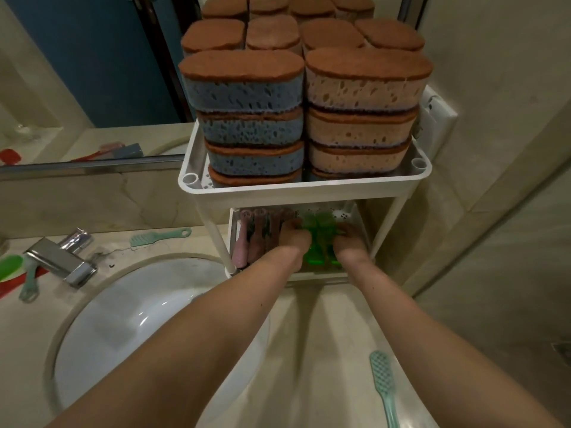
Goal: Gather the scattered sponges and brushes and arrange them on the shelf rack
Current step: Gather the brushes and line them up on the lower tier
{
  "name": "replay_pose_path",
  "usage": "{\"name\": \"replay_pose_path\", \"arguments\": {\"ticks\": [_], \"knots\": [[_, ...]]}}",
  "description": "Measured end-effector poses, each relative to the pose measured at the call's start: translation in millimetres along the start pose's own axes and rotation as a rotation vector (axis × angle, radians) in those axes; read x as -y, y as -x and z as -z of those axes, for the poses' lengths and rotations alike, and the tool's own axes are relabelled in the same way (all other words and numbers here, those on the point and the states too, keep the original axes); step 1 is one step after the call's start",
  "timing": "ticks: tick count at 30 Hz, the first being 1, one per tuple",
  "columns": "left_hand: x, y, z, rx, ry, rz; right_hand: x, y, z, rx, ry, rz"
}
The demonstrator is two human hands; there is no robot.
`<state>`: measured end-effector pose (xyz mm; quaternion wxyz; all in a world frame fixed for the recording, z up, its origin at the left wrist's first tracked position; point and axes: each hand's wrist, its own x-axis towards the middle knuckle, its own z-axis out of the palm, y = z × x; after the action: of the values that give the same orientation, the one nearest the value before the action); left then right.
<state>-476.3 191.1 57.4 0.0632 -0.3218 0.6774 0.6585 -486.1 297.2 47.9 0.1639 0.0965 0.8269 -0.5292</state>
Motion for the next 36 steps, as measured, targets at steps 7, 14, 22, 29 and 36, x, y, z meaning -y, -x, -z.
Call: {"name": "replay_pose_path", "arguments": {"ticks": [7, 14, 22, 29, 36], "knots": [[-1, -12, -6, 0.041, 0.006, -0.011, 1, -17, -3, 0.017, 0.030, -0.040], [-5, -7, -3, 0.090, 0.008, 0.025, -4, -16, -7, 0.051, 0.085, -0.036], [-3, 7, 0, 0.033, -0.091, 0.028, 3, -7, -8, 0.055, 0.156, -0.082], [17, 39, 23, 0.141, -0.029, -0.102, -3, 29, -1, -0.013, 0.047, 0.098], [44, 86, 51, 0.119, 0.159, -0.121, -15, 86, -15, -0.067, -0.190, 0.178]]}}
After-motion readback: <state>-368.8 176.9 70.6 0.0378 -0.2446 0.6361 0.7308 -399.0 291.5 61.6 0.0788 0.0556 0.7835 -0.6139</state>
